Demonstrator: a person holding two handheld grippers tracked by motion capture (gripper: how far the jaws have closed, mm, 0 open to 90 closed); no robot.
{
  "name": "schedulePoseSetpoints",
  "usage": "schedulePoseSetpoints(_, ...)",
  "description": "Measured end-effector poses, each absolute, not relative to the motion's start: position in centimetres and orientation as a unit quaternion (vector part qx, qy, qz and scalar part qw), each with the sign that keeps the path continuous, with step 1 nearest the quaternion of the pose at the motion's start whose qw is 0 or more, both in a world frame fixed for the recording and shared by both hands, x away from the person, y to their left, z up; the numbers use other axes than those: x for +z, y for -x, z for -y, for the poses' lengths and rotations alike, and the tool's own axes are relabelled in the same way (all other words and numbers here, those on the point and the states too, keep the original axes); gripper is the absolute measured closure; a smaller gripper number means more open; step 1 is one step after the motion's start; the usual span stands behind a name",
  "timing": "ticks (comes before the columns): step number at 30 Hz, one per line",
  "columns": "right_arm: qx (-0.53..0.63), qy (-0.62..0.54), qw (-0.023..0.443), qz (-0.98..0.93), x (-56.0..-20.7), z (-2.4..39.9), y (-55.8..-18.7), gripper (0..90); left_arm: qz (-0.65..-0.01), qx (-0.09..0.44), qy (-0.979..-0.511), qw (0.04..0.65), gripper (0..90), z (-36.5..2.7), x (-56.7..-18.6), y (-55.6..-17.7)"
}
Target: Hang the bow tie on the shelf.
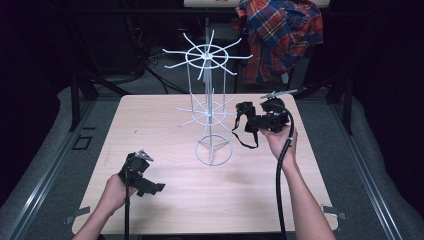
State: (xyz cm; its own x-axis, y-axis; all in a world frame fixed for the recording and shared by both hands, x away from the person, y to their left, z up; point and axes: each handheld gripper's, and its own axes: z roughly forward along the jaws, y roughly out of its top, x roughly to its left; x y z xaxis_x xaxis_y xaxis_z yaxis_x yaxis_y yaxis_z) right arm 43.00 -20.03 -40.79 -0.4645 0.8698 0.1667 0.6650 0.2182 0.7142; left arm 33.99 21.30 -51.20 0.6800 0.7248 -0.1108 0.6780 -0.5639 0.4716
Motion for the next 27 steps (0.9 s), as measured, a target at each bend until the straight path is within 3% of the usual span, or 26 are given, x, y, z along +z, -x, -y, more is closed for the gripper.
schedulePoseSetpoints(27,0.371,-0.495,0.079,-0.782,-44.4,17.8,-44.1,77.4,-0.398,0.049,-0.883,0.246,0.1,-21.4,-51.2,-34.0)
